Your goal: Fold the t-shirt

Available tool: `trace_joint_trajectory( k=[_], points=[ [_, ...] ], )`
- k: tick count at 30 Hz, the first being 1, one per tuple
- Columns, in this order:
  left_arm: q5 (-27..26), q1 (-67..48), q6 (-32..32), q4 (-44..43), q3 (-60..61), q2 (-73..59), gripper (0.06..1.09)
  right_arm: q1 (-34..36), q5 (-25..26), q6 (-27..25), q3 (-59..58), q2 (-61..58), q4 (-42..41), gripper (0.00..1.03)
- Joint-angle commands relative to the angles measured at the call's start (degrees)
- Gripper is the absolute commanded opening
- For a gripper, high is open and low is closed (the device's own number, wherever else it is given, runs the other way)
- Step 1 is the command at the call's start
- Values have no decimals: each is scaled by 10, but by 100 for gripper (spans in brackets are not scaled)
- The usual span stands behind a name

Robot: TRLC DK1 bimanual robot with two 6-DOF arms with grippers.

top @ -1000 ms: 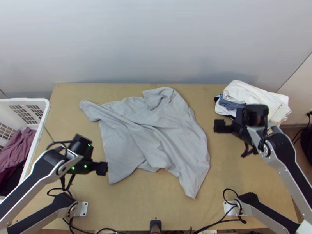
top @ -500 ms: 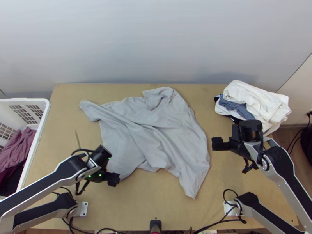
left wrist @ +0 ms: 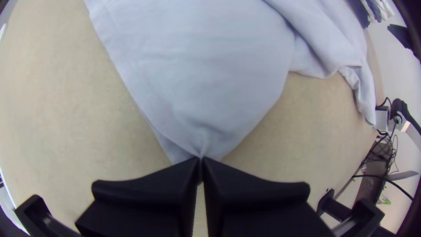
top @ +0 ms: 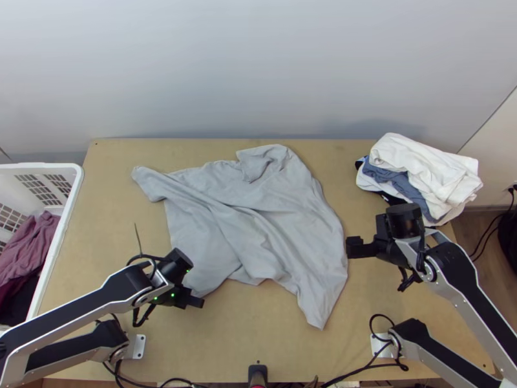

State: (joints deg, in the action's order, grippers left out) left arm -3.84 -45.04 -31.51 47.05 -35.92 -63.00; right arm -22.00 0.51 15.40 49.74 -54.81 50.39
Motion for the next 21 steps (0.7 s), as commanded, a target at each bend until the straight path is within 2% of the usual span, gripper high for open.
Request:
trace_joint_trajectory(
  k=[1, 5, 11, 15, 18, 21],
  points=[
    [13, 43, 26, 89, -29, 47, 10, -1, -2, 0, -5, -16, -10, 98],
    [13, 162, 121, 191, -64, 111, 10, -3, -2, 0, -2, -20, -14, 98],
    [-6, 469, 392, 313, -135, 164, 10, -6, -2, 0, 8, -24, -19, 98],
    [-13, 603, 540, 363, -143, 177, 10, -11, -2, 0, 15, -28, -20, 98],
    [-29, 642, 589, 370, -129, 216, 10, -13, -2, 0, 23, -32, -21, 98],
    [-48, 633, 587, 367, -103, 265, 10, -13, -2, 0, 26, -34, -21, 98]
  ],
)
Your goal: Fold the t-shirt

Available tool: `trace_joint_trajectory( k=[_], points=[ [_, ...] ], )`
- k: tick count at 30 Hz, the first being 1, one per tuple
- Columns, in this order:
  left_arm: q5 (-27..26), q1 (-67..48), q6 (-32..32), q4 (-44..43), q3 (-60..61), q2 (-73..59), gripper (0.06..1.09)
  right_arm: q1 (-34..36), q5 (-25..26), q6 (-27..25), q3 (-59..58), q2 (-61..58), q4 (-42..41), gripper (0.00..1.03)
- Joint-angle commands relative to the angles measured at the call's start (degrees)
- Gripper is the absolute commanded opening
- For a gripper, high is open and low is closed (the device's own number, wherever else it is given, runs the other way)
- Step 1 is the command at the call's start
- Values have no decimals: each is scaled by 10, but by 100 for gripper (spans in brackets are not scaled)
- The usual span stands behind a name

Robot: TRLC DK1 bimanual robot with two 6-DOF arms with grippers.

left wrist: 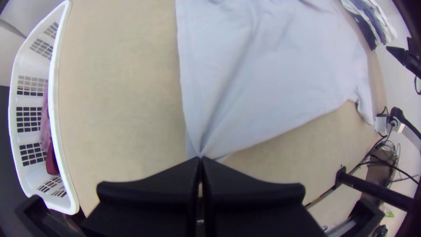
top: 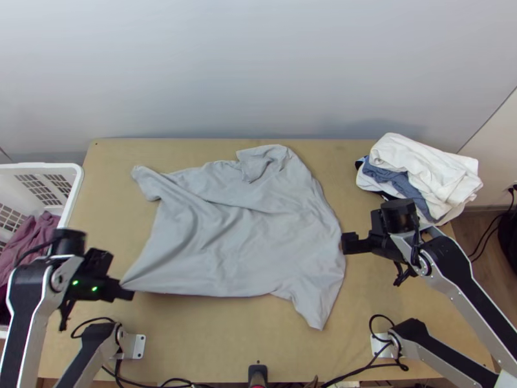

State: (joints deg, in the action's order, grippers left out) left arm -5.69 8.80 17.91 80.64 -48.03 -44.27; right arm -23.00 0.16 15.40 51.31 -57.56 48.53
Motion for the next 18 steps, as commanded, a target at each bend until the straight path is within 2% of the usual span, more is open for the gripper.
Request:
trace_joint_trajectory(
  k=[1, 4, 8, 9, 10, 11, 14, 16, 18],
  points=[
    [-41, 87, 88, 28, 26, 97, 10, -3, 2, 0, 12, -7, -2, 98],
    [-85, 68, 51, -17, 46, 151, 10, -3, 2, -1, 14, -8, -2, 98],
    [-87, 68, 20, -68, 55, 188, 10, -2, 2, -2, 16, -11, -6, 98],
    [-87, 68, 10, -74, 55, 188, 13, -1, 2, -2, 16, -12, -9, 98],
    [-87, 67, 8, -74, 54, 188, 26, -1, 2, -2, 15, -14, -11, 98],
    [-86, 66, 9, -74, 55, 185, 49, 0, 2, -2, 14, -16, -15, 98],
    [-86, 65, 10, -76, 56, 168, 89, -1, 2, -3, 19, -28, -21, 98],
    [-85, 69, 7, -76, 56, 152, 103, -1, 2, -4, 23, -37, -27, 98],
    [-85, 72, 7, -78, 56, 144, 104, -1, 2, -5, 27, -44, -29, 98]
  ],
)
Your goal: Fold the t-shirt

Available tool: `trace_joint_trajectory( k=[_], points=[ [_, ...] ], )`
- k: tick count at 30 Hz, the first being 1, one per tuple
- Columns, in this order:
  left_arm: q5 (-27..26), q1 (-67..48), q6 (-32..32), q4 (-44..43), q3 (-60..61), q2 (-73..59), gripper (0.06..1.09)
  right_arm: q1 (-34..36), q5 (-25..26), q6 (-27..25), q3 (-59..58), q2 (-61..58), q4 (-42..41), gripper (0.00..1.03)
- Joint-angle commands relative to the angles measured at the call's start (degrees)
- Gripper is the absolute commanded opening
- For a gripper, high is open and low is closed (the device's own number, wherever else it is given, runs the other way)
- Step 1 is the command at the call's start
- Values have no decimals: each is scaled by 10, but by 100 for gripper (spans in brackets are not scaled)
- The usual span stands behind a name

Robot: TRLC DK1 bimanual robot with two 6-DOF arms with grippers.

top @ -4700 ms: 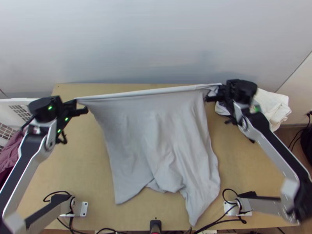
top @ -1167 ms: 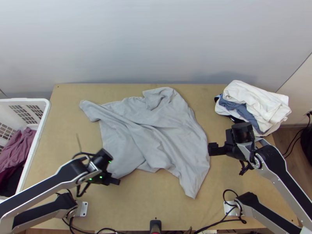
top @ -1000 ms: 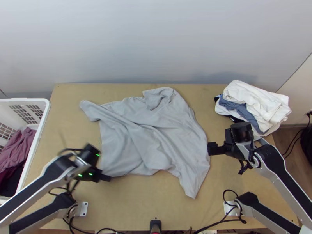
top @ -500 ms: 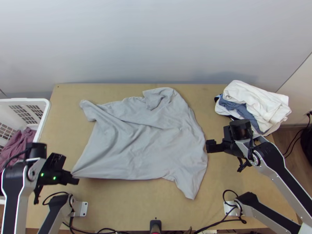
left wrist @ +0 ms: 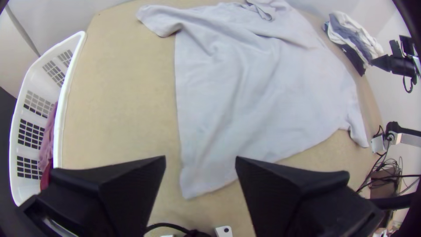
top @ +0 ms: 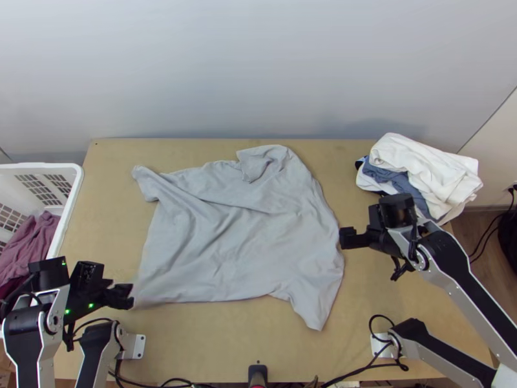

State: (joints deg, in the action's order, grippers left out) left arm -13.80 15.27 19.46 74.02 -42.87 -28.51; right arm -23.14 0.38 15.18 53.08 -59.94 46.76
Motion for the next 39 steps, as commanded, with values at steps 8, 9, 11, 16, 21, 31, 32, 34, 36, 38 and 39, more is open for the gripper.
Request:
trace_joint_trajectory(
  k=[8, 9, 11, 16, 21, 31, 32, 34, 36, 38, 39],
  points=[
    [-5, 2, -94, -69, -42, -112, 104, 1, 0, -2, 42, -73, -40, 98],
    [-5, 0, -109, -90, -51, -135, 104, 1, 0, -2, 56, -89, -47, 98],
    [-5, -1, -138, -124, -75, -188, 104, 0, 0, -2, 91, -124, -61, 98],
    [-4, -16, -198, -186, -154, -358, 104, -13, 0, -11, 205, -245, -95, 98],
    [-3, -16, -246, -273, -216, -487, 104, -40, 0, -23, 323, -388, -121, 98],
    [33, -42, -300, -329, -359, -698, 104, -121, -1, -15, 616, -680, -110, 98],
    [39, -44, -305, -331, -371, -712, 104, -125, -1, -14, 647, -707, -106, 98],
    [41, -45, -313, -339, -394, -740, 104, -134, -1, -10, 709, -758, -94, 98],
    [43, -45, -320, -344, -414, -761, 104, -140, -1, -8, 768, -802, -84, 98],
    [46, -45, -325, -345, -433, -777, 104, -146, -1, -9, 805, -834, -85, 98],
    [47, -43, -325, -345, -441, -784, 104, -149, -1, -10, 815, -845, -86, 98]
  ],
)
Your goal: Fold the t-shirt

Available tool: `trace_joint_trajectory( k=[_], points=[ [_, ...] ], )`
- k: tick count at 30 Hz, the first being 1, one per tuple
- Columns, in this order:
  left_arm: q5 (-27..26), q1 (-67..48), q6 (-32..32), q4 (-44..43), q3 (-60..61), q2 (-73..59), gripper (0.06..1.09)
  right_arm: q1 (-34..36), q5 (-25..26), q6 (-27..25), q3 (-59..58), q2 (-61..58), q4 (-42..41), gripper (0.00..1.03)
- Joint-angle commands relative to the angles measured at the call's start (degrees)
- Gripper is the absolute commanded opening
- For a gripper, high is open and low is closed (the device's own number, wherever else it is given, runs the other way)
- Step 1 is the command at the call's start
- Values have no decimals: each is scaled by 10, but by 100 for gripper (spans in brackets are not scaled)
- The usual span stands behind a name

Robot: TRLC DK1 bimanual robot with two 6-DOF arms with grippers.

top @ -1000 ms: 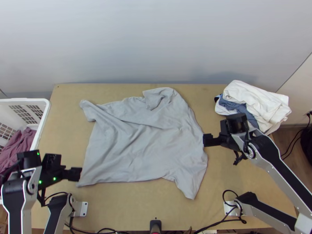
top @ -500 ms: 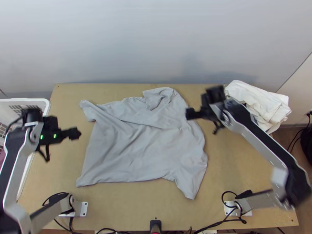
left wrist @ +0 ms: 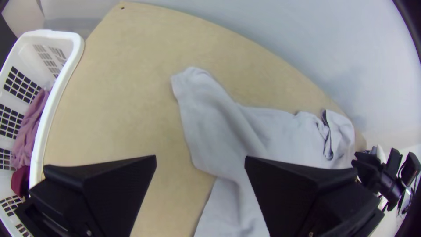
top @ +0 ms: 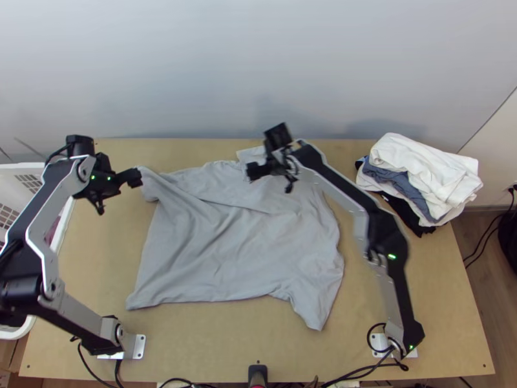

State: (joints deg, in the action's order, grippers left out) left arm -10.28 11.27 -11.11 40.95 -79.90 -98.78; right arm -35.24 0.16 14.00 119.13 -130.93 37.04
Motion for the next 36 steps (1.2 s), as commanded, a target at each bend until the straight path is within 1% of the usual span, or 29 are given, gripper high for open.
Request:
trace_joint_trajectory(
  k=[1, 6, 9, 10, 12, 14, 18, 19, 21, 22, 27, 31, 36],
  points=[
    [12, -1, -19, -14, -76, -88, 104, -31, 1, -1, 157, -142, 8, 98],
    [12, 5, -15, -14, -92, -104, 104, -36, 2, -8, 151, -158, 5, 98],
    [12, 5, -15, -14, -95, -107, 104, -32, 7, -10, 151, -163, -14, 98],
    [12, 3, -15, -14, -95, -109, 104, -30, 11, -10, 151, -165, -21, 97],
    [12, -1, -18, -14, -97, -110, 104, -29, 18, -12, 151, -169, -31, 89],
    [12, -7, -19, -13, -97, -111, 104, -29, 26, -18, 151, -170, -39, 76],
    [12, -17, -22, -13, -99, -113, 104, -31, 49, -41, 151, -170, -55, 44],
    [12, -18, -22, -13, -102, -115, 104, -31, 54, -47, 151, -170, -57, 33],
    [12, -20, -25, -12, -108, -119, 104, -29, 55, -55, 151, -170, -60, 5],
    [12, -21, -27, -11, -112, -120, 104, -27, 55, -55, 149, -169, -61, 3],
    [13, -25, -36, -3, -138, -138, 104, -18, 68, -54, 134, -151, -60, 3],
    [24, -25, -50, 0, -173, -173, 104, -8, 74, -47, 126, -123, -59, 3],
    [69, -27, -57, 1, -216, -221, 104, 3, 77, -38, 114, -87, -59, 3]
  ],
)
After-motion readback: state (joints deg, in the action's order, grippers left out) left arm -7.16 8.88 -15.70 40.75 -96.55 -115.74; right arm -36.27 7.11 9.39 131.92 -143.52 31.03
